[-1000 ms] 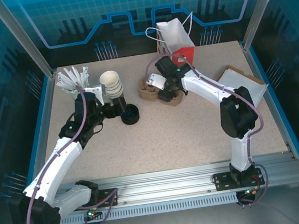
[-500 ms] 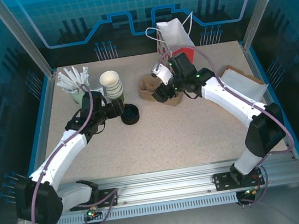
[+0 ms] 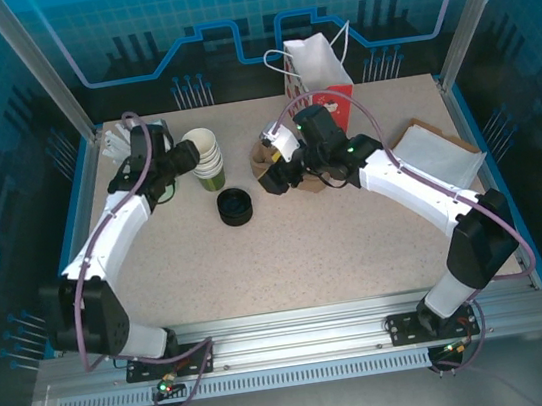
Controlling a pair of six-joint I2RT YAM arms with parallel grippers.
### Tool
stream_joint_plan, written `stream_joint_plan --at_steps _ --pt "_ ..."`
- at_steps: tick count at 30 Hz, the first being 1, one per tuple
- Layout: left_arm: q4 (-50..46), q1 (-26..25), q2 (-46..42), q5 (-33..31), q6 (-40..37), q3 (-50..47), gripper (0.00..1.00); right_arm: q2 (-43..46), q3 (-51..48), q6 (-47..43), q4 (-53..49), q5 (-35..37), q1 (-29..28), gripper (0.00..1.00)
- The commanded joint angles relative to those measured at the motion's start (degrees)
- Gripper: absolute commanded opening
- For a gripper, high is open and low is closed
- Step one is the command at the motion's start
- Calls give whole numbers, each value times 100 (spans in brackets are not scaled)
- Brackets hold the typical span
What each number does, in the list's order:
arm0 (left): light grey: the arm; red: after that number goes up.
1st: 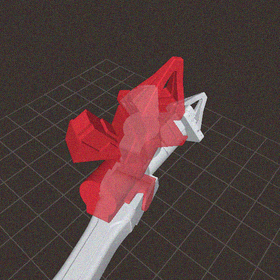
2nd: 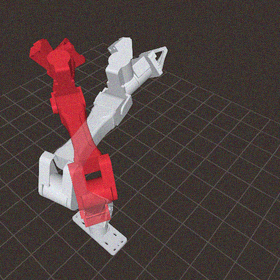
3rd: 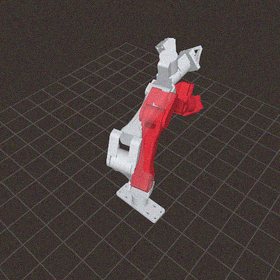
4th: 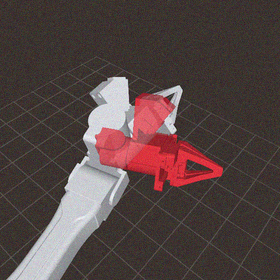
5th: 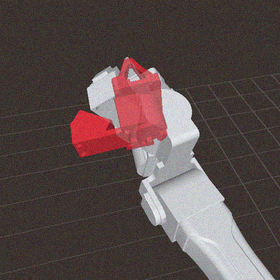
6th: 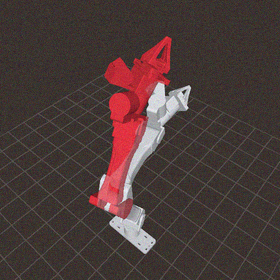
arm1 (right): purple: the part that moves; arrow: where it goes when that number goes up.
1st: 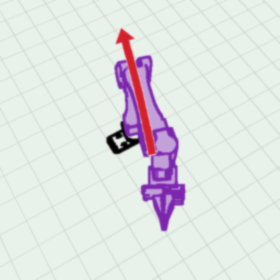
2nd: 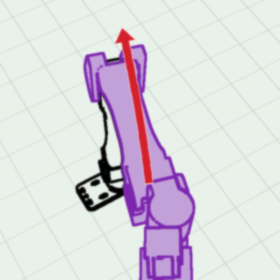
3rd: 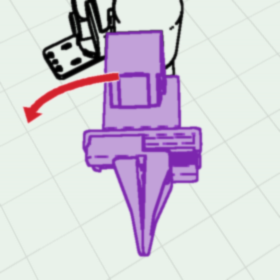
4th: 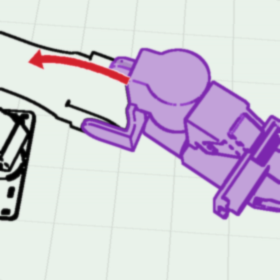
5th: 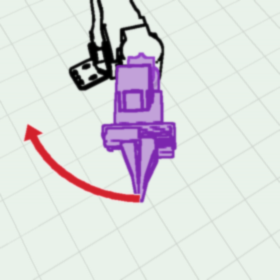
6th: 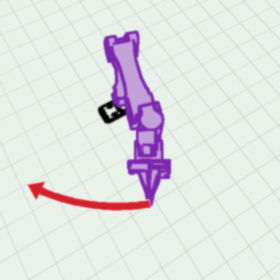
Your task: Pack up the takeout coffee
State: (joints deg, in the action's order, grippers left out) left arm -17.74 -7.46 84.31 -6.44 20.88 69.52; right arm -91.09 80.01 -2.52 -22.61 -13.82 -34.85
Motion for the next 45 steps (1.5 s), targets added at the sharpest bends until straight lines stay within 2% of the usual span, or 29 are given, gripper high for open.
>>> stream_joint_plan --at_steps 1,9,18,45 --pt "-140 62 266 2 -84 424 53 -37 -21 96 60 -109 -99 71" --pt "-313 90 839 -129 -250 884 42 -85 31 51 -56 -35 -145 71" --pt "-397 110 1105 -259 -369 1042 30 -113 31 24 -85 3 -145 71" --pt "-558 120 1166 -306 -603 1484 9 -164 84 -43 -304 22 -162 71"
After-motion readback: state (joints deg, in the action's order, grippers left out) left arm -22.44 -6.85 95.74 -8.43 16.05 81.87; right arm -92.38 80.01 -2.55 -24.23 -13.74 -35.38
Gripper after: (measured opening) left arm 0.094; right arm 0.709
